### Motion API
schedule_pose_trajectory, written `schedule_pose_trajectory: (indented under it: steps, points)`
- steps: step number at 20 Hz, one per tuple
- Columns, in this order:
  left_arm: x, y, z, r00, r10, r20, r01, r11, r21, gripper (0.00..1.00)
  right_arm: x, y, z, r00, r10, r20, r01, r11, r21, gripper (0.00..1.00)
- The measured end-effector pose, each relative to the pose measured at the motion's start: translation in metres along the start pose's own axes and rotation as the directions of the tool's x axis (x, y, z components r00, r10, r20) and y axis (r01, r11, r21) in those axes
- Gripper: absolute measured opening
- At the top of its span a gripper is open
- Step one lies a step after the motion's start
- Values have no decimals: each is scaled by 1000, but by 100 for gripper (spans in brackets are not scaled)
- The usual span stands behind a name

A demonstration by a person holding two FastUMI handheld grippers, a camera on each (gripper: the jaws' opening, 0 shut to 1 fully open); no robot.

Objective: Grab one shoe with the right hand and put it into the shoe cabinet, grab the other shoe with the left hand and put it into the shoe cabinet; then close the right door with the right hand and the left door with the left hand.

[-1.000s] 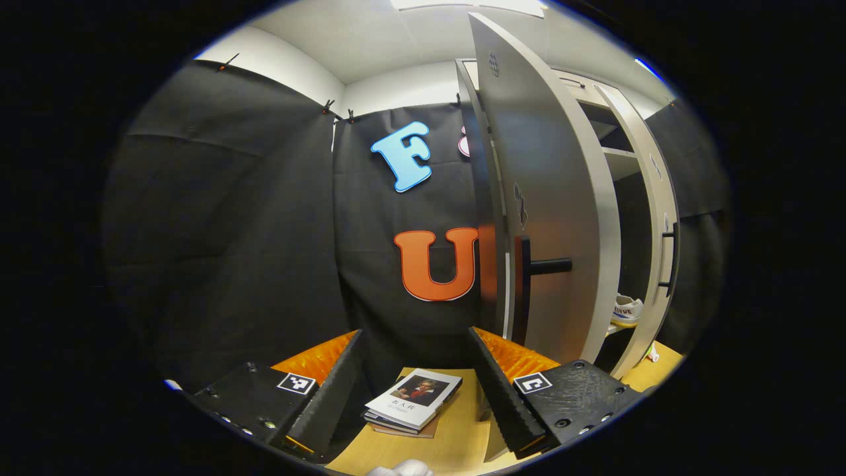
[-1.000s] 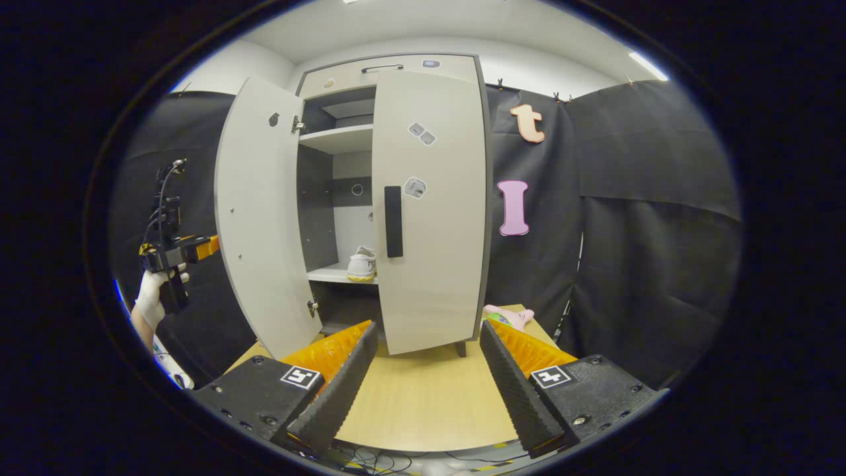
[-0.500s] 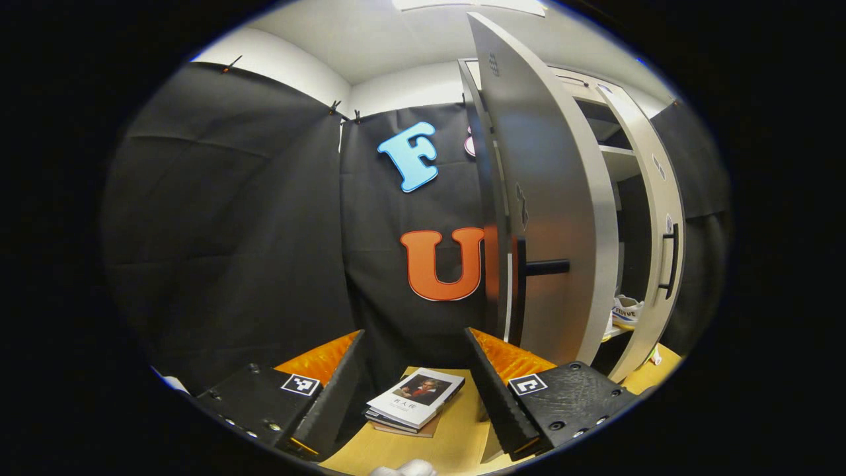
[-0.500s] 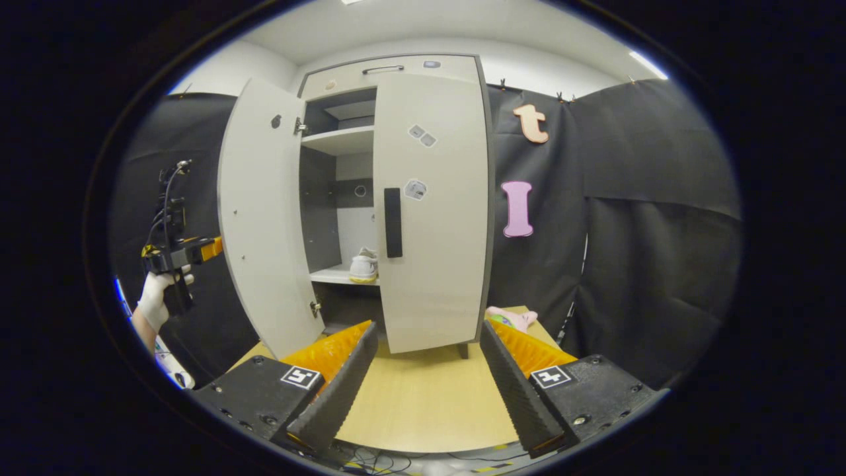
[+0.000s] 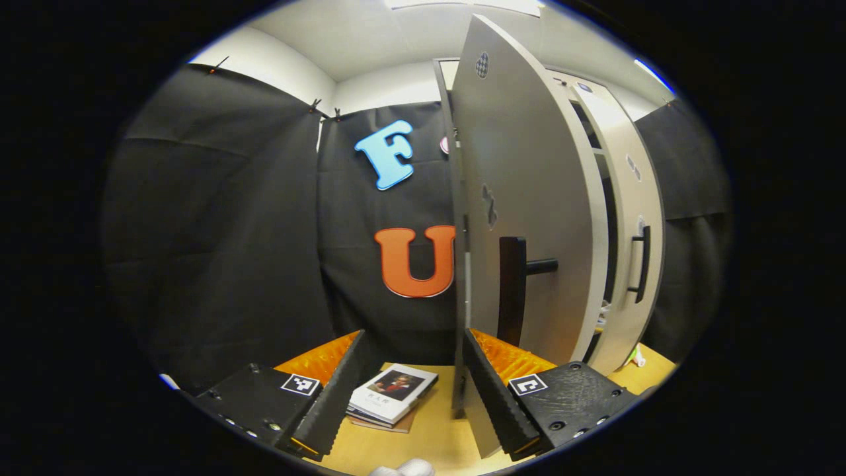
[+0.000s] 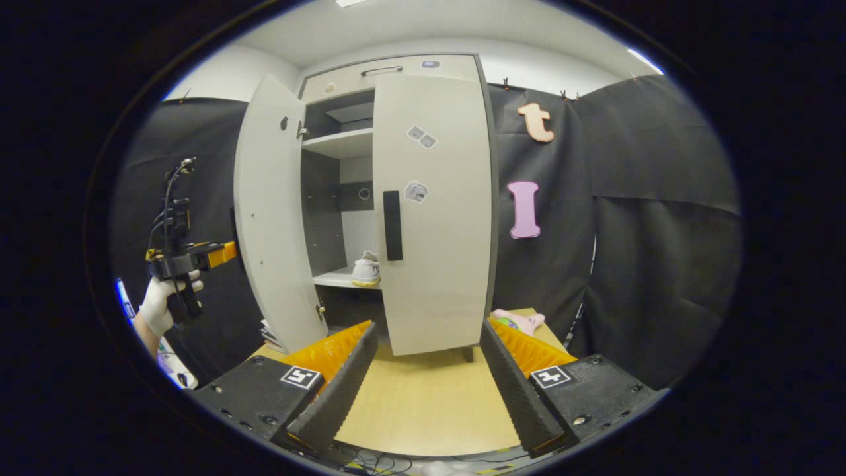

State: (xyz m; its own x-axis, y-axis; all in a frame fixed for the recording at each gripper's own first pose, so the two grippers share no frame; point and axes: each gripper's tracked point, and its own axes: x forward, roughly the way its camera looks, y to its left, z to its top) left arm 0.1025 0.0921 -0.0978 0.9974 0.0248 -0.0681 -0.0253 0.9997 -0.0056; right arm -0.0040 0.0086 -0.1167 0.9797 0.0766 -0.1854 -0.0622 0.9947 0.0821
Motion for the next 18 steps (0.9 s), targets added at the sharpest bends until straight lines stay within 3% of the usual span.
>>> schedule_pose_trajectory:
  steps: [1,2,3,8,9,10,14,18]
  points:
    - [2,-7,2,1000,-14,7,14,1000,6,88,2,-3,1,1000,1,0,-1,1000,-3,100]
    - [5,-17,4,1000,-30,10,30,1000,4,78,3,-5,3,1000,-2,2,2,1000,-5,100]
    - [6,-28,3,999,-47,4,47,999,-7,88,3,-7,4,1000,-2,4,2,1000,-4,100]
    - [9,-78,14,989,-147,6,147,989,-27,93,8,-14,13,1000,-6,21,7,1000,-15,100]
    - [12,-91,15,986,-168,1,168,986,-12,80,9,-15,15,1000,-4,23,5,1000,-18,100]
    - [14,-106,16,979,-204,3,204,979,1,93,9,-14,16,1000,-1,25,1,1000,-22,100]
    - [8,-115,28,982,-185,34,185,983,-8,96,6,-18,17,999,-14,32,15,999,-30,100]
    - [-6,-97,29,994,-110,6,110,994,-2,96,4,-22,20,999,-34,31,35,999,-30,99]
